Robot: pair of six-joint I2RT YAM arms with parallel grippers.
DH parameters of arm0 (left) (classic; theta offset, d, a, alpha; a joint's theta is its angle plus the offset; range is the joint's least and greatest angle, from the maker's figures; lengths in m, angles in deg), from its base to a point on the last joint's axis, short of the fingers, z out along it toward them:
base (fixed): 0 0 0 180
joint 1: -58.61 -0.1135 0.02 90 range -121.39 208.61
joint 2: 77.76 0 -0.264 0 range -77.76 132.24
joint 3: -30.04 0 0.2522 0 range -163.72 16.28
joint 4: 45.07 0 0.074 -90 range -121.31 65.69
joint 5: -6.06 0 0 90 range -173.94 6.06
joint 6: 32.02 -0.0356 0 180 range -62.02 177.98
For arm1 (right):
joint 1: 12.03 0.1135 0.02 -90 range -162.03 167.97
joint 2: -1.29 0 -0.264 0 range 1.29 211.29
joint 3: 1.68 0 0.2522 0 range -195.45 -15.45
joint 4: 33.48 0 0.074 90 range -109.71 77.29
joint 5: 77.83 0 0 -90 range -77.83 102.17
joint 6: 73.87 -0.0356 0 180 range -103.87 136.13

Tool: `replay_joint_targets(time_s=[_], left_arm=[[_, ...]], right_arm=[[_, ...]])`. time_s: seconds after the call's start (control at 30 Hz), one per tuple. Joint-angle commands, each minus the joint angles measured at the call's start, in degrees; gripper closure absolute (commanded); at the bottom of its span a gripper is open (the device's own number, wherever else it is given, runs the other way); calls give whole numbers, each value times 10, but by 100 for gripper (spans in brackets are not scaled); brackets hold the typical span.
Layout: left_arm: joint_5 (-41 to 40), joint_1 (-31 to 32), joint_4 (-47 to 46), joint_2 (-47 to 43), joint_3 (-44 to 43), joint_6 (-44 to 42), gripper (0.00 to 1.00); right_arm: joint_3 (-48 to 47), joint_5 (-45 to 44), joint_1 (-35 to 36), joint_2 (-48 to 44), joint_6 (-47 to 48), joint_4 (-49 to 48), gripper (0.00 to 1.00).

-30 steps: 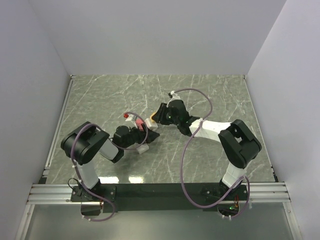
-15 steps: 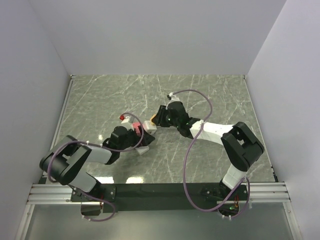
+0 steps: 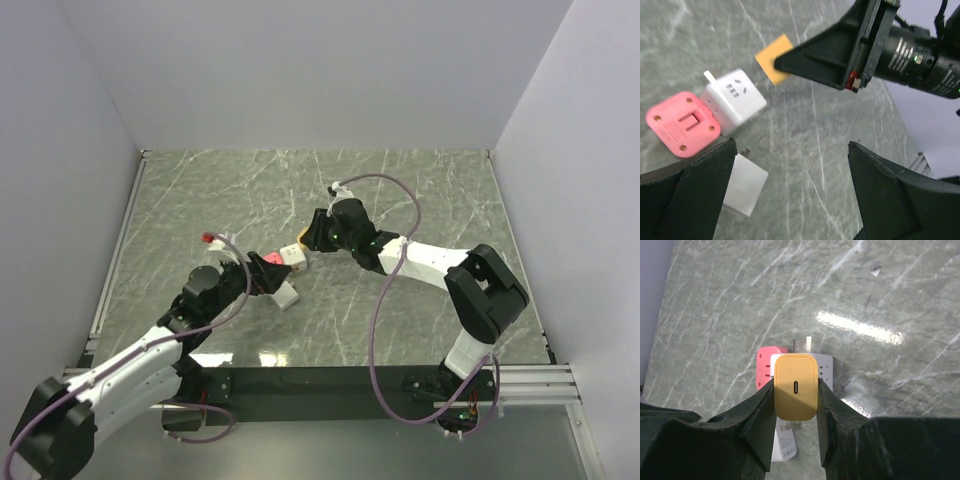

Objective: Insert the plug

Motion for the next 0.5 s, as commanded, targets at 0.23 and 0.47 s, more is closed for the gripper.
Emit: replay_joint_targets(time_s=[0.23,0.47], left_arm=[[-49,-51,-4,23,-1,-43,1],[-62,-78,-12,22,4,-43,1]], right_arm=[[-80,-30,36,-30,85,93,100],[-133,-97,78,14,85,135,100]])
